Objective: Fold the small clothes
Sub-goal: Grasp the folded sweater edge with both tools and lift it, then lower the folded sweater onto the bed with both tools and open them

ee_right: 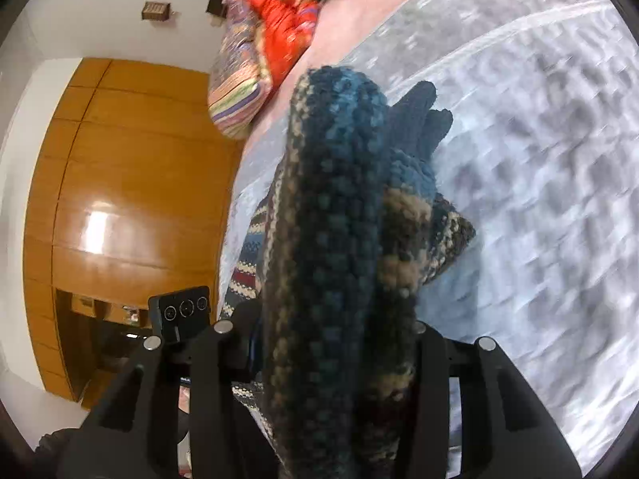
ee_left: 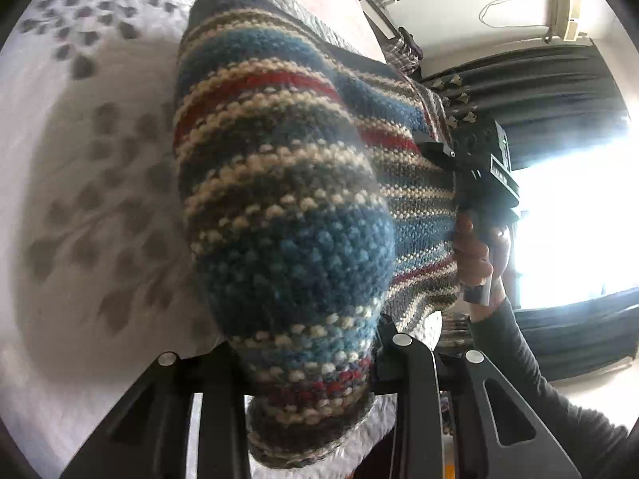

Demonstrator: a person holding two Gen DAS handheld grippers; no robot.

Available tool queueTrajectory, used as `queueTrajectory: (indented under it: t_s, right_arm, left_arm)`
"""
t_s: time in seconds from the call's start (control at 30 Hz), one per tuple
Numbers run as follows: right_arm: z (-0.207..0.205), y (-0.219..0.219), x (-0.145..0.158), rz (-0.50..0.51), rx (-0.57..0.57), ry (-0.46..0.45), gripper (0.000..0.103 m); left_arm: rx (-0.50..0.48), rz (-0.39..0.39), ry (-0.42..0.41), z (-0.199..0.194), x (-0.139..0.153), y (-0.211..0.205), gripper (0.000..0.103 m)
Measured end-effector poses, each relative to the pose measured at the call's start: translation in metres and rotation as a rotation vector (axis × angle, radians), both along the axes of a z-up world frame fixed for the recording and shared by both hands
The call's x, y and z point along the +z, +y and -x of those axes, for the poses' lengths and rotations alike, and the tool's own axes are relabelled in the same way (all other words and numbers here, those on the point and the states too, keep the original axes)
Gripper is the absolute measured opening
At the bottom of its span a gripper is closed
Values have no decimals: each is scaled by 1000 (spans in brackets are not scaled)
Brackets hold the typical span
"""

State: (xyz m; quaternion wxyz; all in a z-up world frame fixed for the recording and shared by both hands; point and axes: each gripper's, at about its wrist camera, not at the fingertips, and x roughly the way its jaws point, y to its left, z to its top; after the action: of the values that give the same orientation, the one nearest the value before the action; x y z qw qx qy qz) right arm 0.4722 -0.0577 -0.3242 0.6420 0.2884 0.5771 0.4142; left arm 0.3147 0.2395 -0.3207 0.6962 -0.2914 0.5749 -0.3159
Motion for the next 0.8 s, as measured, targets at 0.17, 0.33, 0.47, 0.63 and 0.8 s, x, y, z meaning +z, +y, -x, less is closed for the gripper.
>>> queueTrajectory:
  t_s: [0.17,0.33,0.47,0.63,0.8]
  right_arm:
    - [38,48,-10,-33,27,29,42]
    - [76,99,-35,-36,69,89,41]
    - [97,123,-61,-21,100,143,42]
    - [93,126,-83,49,83,180,61]
    - [100,97,-35,181,30,45,76]
  left_arm:
    - [15,-42,3,27,11,30,32]
    - [52,-60,41,36,11,44,32]
    - [79,-54,78,48,-9,49,32]
    - [138,-17,142,39,-45,46,54]
    - [206,-147,117,52,-25,61,78]
